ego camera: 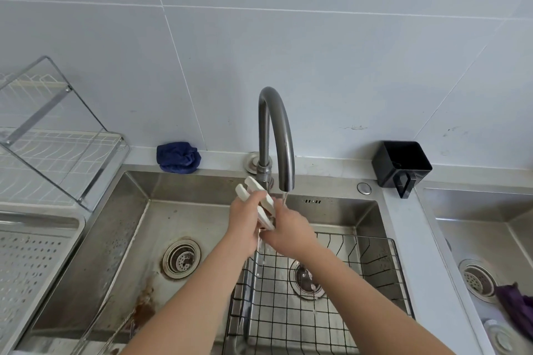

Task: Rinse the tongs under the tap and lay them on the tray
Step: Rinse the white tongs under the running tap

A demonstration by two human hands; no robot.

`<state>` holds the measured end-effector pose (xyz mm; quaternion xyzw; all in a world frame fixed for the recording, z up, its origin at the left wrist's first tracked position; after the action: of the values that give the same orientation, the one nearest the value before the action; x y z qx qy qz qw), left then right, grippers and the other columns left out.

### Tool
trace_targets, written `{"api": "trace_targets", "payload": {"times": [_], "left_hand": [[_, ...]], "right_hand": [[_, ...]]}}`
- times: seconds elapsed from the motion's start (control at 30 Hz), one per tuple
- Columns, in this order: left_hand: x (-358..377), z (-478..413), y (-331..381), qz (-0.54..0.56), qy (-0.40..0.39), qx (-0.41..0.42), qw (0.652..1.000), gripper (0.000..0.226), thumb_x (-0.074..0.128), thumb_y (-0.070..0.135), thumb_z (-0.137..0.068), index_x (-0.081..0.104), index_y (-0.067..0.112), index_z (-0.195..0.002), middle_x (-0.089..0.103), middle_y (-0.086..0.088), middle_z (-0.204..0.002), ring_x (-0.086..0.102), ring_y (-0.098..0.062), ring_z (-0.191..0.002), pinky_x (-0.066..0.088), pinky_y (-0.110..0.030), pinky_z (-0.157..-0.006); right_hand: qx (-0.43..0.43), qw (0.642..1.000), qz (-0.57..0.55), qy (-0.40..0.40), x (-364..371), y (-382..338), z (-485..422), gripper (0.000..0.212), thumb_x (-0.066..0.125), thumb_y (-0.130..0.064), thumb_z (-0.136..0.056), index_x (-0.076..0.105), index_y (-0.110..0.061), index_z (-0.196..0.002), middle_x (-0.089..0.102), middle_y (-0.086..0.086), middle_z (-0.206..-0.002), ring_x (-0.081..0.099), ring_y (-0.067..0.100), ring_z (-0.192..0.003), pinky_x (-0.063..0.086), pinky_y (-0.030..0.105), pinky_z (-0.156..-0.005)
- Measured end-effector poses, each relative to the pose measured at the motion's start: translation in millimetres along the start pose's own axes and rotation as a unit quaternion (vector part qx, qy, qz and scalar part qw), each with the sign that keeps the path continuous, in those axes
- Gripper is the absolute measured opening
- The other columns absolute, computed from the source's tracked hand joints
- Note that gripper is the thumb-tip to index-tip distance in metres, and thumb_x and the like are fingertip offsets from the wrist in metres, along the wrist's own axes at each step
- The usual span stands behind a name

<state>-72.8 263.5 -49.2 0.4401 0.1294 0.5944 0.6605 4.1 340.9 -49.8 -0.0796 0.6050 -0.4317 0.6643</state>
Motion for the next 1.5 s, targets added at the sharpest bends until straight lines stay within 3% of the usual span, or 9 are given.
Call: {"api": "trace_targets", "payload": {"times": [0.17, 0.37, 0.6, 0.73, 0.9, 1.07, 1.17, 1.37, 1.5], "left_hand": [[-17.2, -1.6, 8.3, 0.118, -0.025, 0.003, 0.993, 0.025, 0.074, 0.022, -0.087, 0.067, 0.009, -0.108, 0.074, -0.013, -0.093, 0.073, -0.026, -0.081, 0.059, -0.038, -0.076], [-32.3, -2.8, 14.8, 0.238, -0.05, 0.024, 0.97, 0.021, 0.076, 0.028, -0.083, 0.077, 0.009, -0.089, 0.077, -0.014, -0.102, 0.076, -0.029, -0.1, 0.058, -0.044, -0.092], [-7.5, 12.2, -4.4, 0.159, -0.085, -0.005, 0.984, 0.053, 0.077, 0.023, -0.078, 0.063, 0.007, -0.126, 0.075, -0.011, -0.102, 0.074, -0.025, -0.097, 0.055, -0.04, -0.093], [-16.9, 9.8, 6.5, 0.141, -0.094, -0.008, 0.985, 0.038, 0.077, 0.025, -0.08, 0.064, 0.015, -0.114, 0.068, -0.011, -0.099, 0.071, -0.025, -0.084, 0.054, -0.038, -0.077], [-22.1, 12.5, -4.4, 0.109, -0.062, -0.019, 0.992, 0.046, 0.072, 0.052, -0.083, 0.076, 0.014, -0.109, 0.076, -0.008, -0.095, 0.071, -0.023, -0.08, 0.059, -0.035, -0.066], [-28.4, 15.9, -17.3, 0.111, -0.074, -0.05, 0.99, 0.053, 0.048, 0.054, -0.1, 0.067, 0.015, -0.13, 0.066, -0.016, -0.127, 0.062, -0.035, -0.115, 0.051, -0.05, -0.098], [-24.2, 16.9, -28.4, 0.038, -0.068, -0.061, 0.995, 0.052, 0.044, 0.053, -0.102, 0.067, 0.015, -0.13, 0.064, -0.018, -0.134, 0.058, -0.037, -0.126, 0.043, -0.052, -0.111], [-24.2, 20.3, -55.5, 0.006, -0.057, -0.081, 0.995, 0.047, 0.045, 0.047, -0.104, 0.067, 0.012, -0.127, 0.07, -0.014, -0.124, 0.066, -0.03, -0.107, 0.054, -0.042, -0.08], [-39.5, 24.6, -54.9, -0.088, -0.007, 0.011, 0.996, 0.024, 0.055, 0.031, -0.1, 0.074, 0.019, -0.109, 0.076, -0.012, -0.11, 0.073, -0.021, -0.093, 0.06, -0.039, -0.082]], "right_hand": [[-0.038, 0.998, 0.055, 0.022, -1.2, -14.5, -7.6, 0.068, 0.061, -0.044, -0.079, 0.035, -0.033, -0.141, 0.066, -0.003, -0.094, 0.067, 0.03, -0.087, 0.047, 0.034, -0.069], [-0.058, 0.998, -0.031, -0.024, -4.2, 13.4, 7.4, 0.043, 0.071, -0.069, -0.075, 0.037, -0.046, -0.091, 0.062, -0.01, -0.075, 0.056, 0.004, -0.063, 0.039, 0.023, -0.054], [-0.081, 0.996, 0.019, 0.033, 0.7, 13.5, 13.6, 0.034, 0.068, -0.04, -0.077, 0.037, -0.032, -0.09, 0.054, -0.011, -0.078, 0.055, 0.015, -0.067, 0.04, 0.033, -0.056], [-0.027, 0.987, -0.157, -0.032, 12.2, 38.5, 43.0, 0.036, 0.072, -0.027, -0.073, 0.046, -0.044, -0.092, 0.055, -0.009, -0.07, 0.052, 0.002, -0.053, 0.042, 0.019, -0.047], [0.053, 0.941, -0.3, -0.148, 17.3, 53.7, 63.2, 0.053, 0.084, -0.018, -0.063, 0.058, -0.026, -0.109, 0.057, -0.001, -0.085, 0.055, 0.008, -0.056, 0.044, 0.024, -0.048], [0.049, 0.918, -0.371, -0.133, 19.0, 53.2, 67.7, 0.069, 0.082, -0.009, -0.064, 0.059, -0.033, -0.124, 0.059, 0.007, -0.098, 0.057, 0.012, -0.067, 0.046, 0.029, -0.055], [0.073, 0.862, -0.476, -0.158, 31.3, 69.9, 82.8, 0.071, 0.08, -0.006, -0.065, 0.061, -0.032, -0.129, 0.057, 0.007, -0.096, 0.056, 0.019, -0.073, 0.046, 0.033, -0.058], [0.089, 0.819, -0.544, -0.157, 40.3, 84.8, 104.4, 0.052, 0.074, -0.002, -0.061, 0.071, -0.018, -0.111, 0.06, 0.011, -0.097, 0.057, 0.024, -0.076, 0.049, 0.035, -0.061], [0.084, 0.822, -0.54, -0.16, 34.7, 76.6, 98.6, 0.048, 0.073, -0.005, -0.065, 0.07, -0.014, -0.112, 0.062, 0.011, -0.097, 0.056, 0.023, -0.075, 0.047, 0.034, -0.061]]}}
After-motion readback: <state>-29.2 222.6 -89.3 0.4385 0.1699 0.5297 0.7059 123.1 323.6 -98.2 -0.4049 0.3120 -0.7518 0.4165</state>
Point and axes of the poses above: each hand's wrist, its own z-axis away from the middle knuckle, its own x-axis out of the palm, y = z × x, the point moved 3 cm from there along -z, towards the middle knuckle
